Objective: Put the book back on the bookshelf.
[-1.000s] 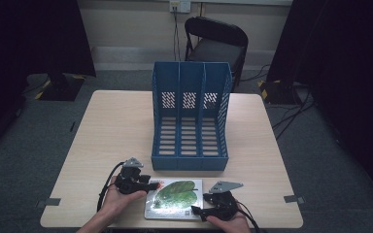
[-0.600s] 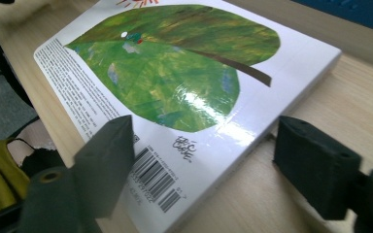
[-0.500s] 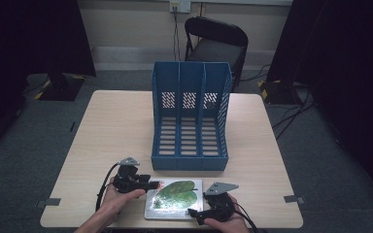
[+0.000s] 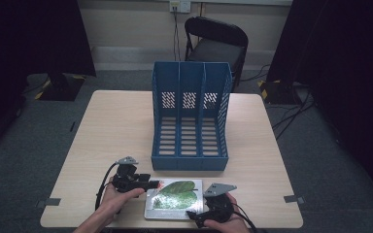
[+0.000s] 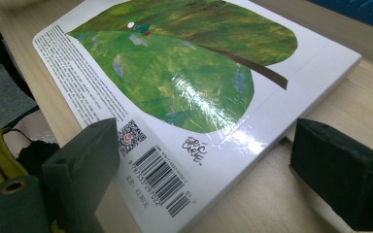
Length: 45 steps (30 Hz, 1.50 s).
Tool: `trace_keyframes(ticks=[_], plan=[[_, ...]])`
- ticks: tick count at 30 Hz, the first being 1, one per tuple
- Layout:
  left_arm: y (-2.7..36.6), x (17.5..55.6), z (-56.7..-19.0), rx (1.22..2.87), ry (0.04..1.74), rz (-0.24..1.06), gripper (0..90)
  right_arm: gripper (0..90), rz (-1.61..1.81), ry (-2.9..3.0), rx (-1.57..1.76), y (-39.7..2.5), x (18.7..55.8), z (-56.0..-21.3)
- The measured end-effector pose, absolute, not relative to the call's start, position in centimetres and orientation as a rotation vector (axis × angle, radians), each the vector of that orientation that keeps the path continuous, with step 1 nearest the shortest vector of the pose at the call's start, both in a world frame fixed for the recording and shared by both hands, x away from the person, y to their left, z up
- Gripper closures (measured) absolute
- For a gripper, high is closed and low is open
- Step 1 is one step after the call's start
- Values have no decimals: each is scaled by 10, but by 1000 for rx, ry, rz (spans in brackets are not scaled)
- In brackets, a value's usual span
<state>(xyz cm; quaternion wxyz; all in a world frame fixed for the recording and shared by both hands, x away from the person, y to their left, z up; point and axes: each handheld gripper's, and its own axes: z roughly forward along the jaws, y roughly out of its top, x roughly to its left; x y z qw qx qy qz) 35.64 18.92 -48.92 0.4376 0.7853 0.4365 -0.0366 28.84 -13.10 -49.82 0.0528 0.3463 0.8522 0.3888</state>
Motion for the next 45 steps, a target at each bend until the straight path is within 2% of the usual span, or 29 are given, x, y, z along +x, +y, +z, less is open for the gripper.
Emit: trace_keyframes(ticks=[10,36,40,45], plan=[[191,357,-485,1895,1072,-128,463,86,1182,2688,1013,-139,286,-495],[189,354,-480,1854,1105,-174,428,53,1114,2696,867,-134,274,-497],[196,354,-484,1788,1162,-259,428,54,1114,2696,857,-132,273,-498],[197,354,-481,1778,1153,-264,438,53,1122,2700,866,-132,274,-497]])
